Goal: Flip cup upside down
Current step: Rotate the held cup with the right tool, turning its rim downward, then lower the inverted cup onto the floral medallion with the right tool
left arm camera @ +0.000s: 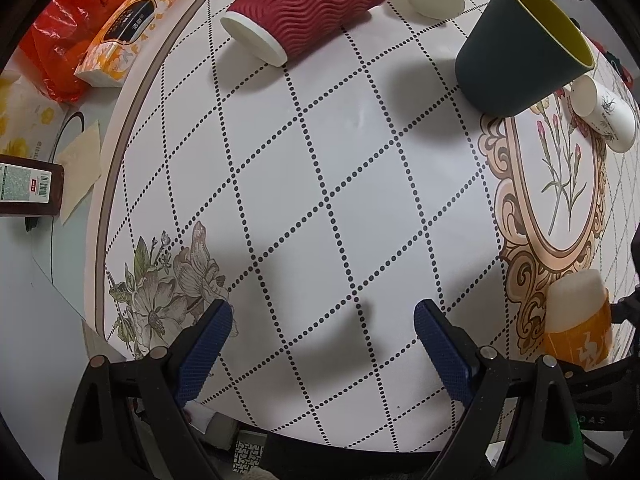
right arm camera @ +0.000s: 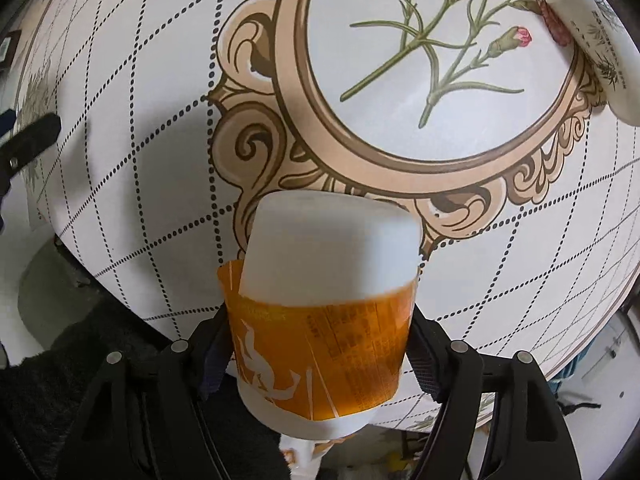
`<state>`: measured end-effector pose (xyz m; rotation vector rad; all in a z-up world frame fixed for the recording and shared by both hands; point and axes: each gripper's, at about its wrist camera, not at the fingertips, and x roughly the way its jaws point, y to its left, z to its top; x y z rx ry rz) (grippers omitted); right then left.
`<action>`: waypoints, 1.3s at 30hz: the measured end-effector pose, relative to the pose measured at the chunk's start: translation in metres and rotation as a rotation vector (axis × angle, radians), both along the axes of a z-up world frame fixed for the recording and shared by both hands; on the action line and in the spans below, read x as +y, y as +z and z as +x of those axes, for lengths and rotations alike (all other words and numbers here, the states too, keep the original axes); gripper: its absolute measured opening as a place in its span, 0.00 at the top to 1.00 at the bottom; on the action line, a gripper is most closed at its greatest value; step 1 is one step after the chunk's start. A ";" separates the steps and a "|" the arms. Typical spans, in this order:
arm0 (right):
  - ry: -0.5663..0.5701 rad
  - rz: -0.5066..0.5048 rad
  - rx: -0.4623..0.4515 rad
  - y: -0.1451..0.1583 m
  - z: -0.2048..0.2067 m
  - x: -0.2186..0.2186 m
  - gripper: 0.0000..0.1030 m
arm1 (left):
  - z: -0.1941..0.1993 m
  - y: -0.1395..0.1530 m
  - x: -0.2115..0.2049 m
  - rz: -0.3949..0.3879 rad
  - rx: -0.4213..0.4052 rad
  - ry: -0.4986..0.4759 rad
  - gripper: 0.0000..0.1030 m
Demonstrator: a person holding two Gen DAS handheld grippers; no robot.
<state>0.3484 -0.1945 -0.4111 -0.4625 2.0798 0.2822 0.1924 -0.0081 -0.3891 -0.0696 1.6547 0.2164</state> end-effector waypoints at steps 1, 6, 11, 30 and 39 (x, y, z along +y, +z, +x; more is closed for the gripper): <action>0.001 0.002 0.003 0.003 0.006 -0.004 0.18 | 0.000 0.000 0.000 -0.001 -0.001 -0.002 0.09; -0.011 0.012 0.009 0.018 0.022 -0.014 0.11 | 0.001 0.001 -0.003 -0.007 -0.003 -0.009 0.10; -0.061 0.005 0.004 0.025 0.048 -0.021 0.10 | -0.001 0.003 -0.006 -0.012 -0.004 -0.031 0.10; -0.283 0.053 -0.216 0.065 0.074 -0.081 0.30 | -0.003 -0.003 -0.019 -0.037 0.017 -0.064 0.10; -0.228 0.156 -0.757 0.129 0.078 -0.094 0.30 | 0.007 -0.004 -0.029 -0.055 0.026 -0.091 0.10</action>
